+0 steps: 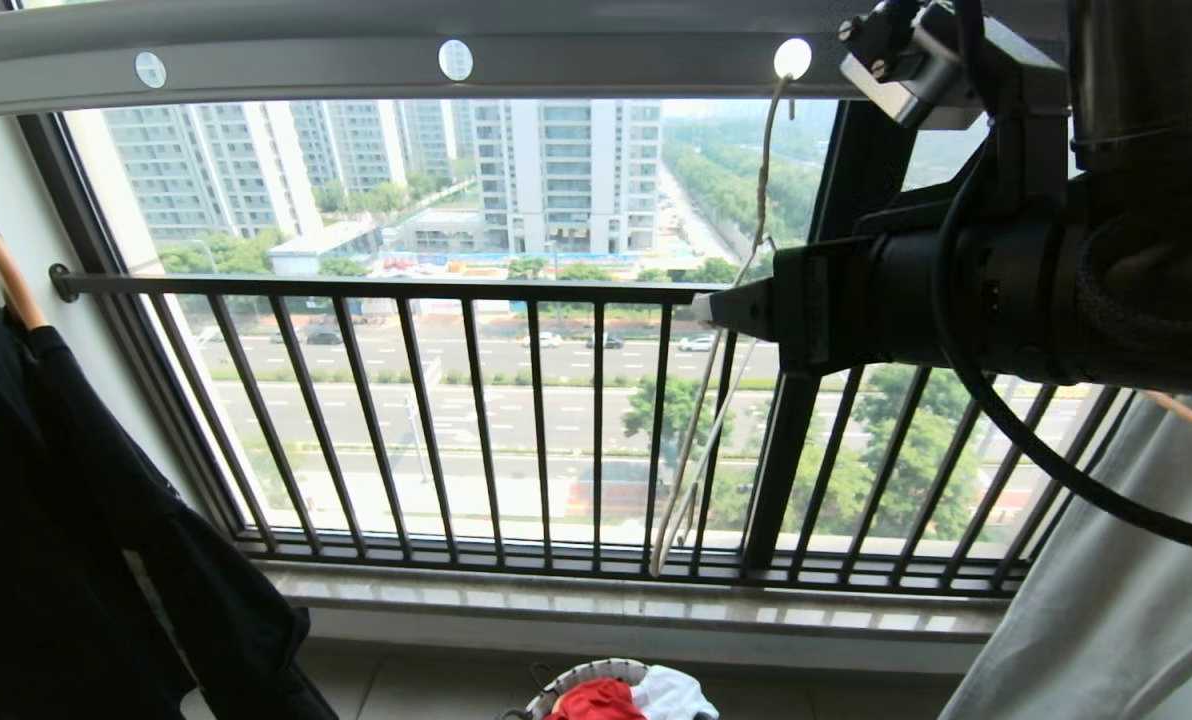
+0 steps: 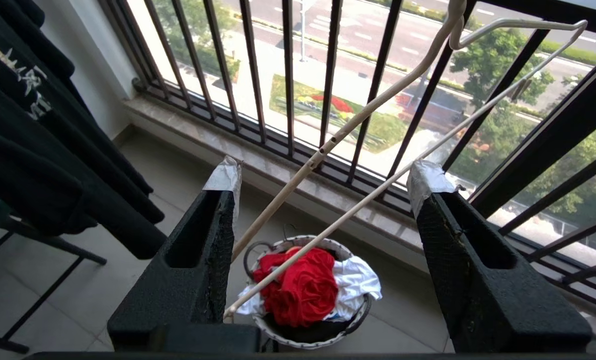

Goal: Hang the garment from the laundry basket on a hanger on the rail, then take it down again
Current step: Pick up the clothes rack on the clothesline

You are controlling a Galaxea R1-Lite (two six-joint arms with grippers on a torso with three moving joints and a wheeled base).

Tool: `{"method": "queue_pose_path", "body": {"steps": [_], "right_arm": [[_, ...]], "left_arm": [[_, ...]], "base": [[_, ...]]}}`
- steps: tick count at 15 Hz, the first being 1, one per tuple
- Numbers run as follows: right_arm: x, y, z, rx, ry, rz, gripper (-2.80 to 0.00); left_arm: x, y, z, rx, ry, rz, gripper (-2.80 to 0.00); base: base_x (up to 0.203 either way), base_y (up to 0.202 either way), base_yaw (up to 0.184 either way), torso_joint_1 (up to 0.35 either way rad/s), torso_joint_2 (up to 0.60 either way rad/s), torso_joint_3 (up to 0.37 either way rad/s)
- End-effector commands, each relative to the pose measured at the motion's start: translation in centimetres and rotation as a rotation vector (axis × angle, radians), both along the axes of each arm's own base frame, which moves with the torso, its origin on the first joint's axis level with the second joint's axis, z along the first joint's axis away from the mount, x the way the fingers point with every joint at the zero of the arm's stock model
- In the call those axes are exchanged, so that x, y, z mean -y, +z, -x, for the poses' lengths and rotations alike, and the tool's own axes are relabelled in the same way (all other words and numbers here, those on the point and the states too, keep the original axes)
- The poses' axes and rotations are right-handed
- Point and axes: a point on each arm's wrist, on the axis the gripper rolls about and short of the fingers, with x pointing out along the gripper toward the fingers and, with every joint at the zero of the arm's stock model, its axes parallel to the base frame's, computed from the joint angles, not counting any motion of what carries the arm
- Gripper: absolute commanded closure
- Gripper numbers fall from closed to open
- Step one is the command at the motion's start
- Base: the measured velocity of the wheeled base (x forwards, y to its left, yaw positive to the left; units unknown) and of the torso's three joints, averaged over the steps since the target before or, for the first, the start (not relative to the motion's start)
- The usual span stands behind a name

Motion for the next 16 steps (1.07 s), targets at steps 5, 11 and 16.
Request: {"method": "queue_pose_path", "body": {"steps": [5, 11, 16], "right_arm": [[-1.9, -2.1, -1.4, -0.007, -0.132, 0.101, -2.8], [-0.3, -1.5, -0.1, 0.018, -0.181, 0.102, -2.8], [0.3, -1.2, 0.2, 0.029, -0.201, 0.097, -2.8]], "left_arm": [[0.0, 0.0, 0.0, 0.0, 0.0, 0.0, 0.0], [0.0, 0.0, 0.0, -0.002, 0.0, 0.0, 0.0], [0.0, 0.0, 0.0, -0.002, 0.0, 0.0, 0.0]], "base": [[0.0, 0.0, 0.0, 0.0, 0.0, 0.006], [0.0, 0.0, 0.0, 0.0, 0.0, 0.0], [0.0, 0.0, 0.0, 0.0, 0.0, 0.0]]}}
